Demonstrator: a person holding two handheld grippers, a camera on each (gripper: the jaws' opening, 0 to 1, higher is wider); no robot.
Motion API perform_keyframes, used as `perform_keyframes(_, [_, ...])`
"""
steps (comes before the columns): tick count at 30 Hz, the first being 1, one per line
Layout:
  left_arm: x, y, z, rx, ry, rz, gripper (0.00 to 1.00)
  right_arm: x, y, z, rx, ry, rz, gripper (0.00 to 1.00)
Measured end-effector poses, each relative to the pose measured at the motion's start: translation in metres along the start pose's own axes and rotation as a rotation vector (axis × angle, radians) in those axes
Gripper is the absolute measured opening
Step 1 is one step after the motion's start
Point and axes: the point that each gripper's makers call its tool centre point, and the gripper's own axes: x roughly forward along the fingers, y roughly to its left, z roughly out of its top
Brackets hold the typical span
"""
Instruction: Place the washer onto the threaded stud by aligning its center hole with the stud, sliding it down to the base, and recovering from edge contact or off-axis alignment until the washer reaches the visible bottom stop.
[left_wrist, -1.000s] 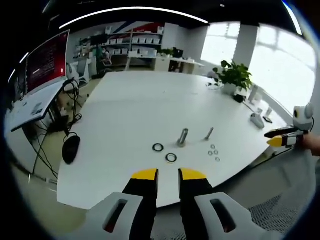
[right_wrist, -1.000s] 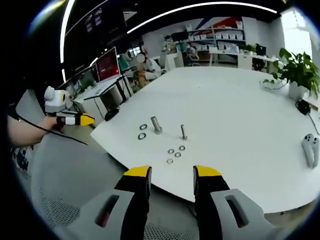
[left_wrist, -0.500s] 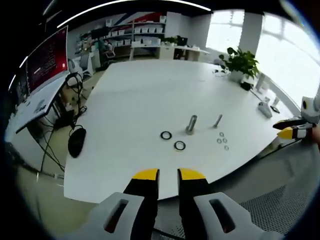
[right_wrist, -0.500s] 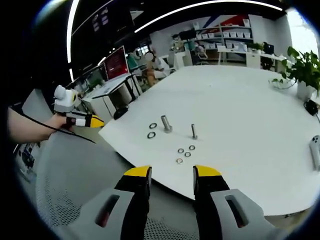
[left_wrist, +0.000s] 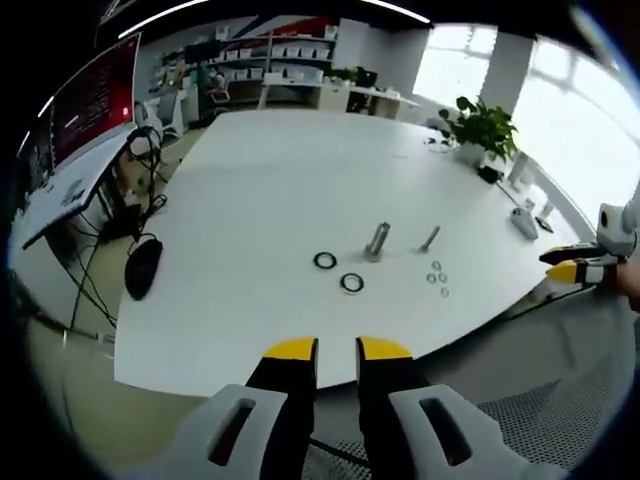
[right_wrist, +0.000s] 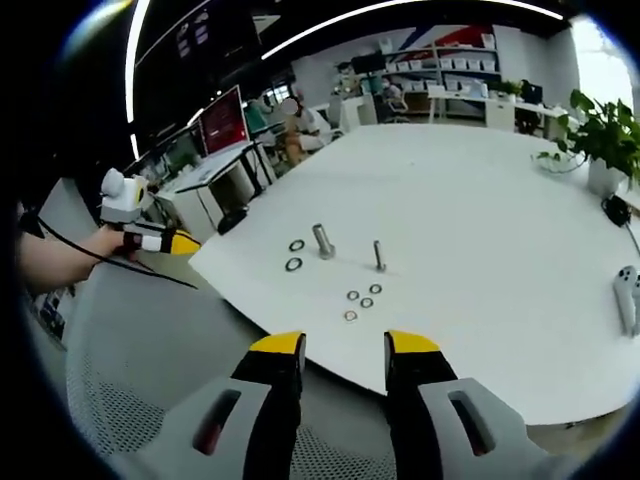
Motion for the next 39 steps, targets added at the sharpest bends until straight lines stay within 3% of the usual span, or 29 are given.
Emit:
perform_keyframes(7, [-0.001,-0.004,0.004,0.000,-0.020,-0.021,0.14,-0.002,-0.004,0.000,0.015,0.001,-0.021,0.33])
perform_keyframes(14, [0.002,-0.011,-0.008,0.043,0.053,-0.054,0.19,-0.002,-0.002,-0.001,0.020,0.004,-0.017,0.33])
perform_keyframes(17, [0.004,-0.026,-0.017,0.038,0.129,-0.147,0.16,-0.002,-0.002,-0.001,0.026,0.004,-0.014,0.33])
perform_keyframes(19, [0.007,-0.026,-0.019,0.064,0.153,-0.155,0.16,-0.003,-0.002,-0.002,0.023,0.005,-0.012,0.33])
perform_keyframes(26, [0.014,-0.030,-0.022,0.012,0.224,-0.209,0.26,-0.003,-0.001,-0.002,0.027,0.003,-0.009,0.34])
perform_keyframes(29, [0.024,-0.028,-0.011,0.086,0.219,-0.199,0.25,-0.003,-0.001,-0.002,0.030,0.005,-0.007,0.34])
perform_keyframes(35, [0.046,-0.034,0.011,0.122,0.235,-0.198,0.26,-0.002,0.002,-0.003,0.014,0.014,0.010,0.34])
perform_keyframes(39, [0.066,-0.039,0.015,0.178,0.268,-0.190,0.26,-0.003,0.000,-0.001,0.024,-0.002,0.003,0.34])
